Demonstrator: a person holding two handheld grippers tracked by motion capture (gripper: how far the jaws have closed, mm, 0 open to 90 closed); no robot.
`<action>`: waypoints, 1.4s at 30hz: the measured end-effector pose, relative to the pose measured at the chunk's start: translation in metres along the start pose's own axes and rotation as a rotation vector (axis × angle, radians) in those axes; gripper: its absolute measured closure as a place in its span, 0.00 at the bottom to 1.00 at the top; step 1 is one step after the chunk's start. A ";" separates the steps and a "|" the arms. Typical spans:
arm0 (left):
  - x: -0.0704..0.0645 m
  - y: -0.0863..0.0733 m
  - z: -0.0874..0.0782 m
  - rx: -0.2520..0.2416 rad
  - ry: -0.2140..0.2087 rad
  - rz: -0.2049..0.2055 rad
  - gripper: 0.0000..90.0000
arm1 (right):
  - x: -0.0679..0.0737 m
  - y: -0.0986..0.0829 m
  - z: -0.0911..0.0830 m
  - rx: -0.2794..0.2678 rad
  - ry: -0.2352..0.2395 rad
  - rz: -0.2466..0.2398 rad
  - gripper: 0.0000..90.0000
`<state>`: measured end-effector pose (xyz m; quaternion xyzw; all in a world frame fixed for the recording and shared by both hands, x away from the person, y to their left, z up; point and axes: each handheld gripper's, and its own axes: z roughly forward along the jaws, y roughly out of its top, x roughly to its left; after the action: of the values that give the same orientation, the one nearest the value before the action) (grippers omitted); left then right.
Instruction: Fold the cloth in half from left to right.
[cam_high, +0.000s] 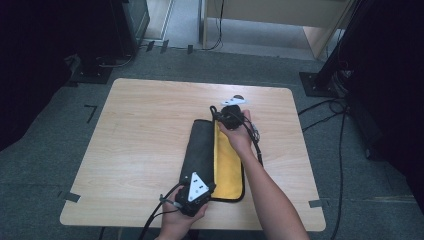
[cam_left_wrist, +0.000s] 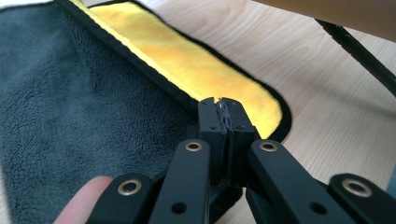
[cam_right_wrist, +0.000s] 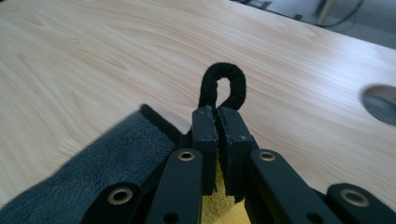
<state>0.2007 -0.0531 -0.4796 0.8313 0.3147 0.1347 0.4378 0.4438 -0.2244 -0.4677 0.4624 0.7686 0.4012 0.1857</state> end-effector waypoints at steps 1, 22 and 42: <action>-0.002 0.001 0.003 0.001 -0.002 0.007 0.98 | -0.006 -0.004 -0.002 0.000 -0.007 0.017 0.96; -0.026 0.009 0.034 0.006 -0.073 0.055 0.68 | -0.066 -0.038 -0.019 -0.008 -0.092 0.192 0.80; 0.075 -0.017 -0.015 -0.055 0.114 -0.098 0.61 | -0.054 -0.069 -0.062 -0.010 -0.044 0.303 0.69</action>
<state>0.2440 0.0119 -0.4887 0.7935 0.3758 0.1688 0.4479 0.3920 -0.3158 -0.4890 0.5809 0.6836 0.4184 0.1421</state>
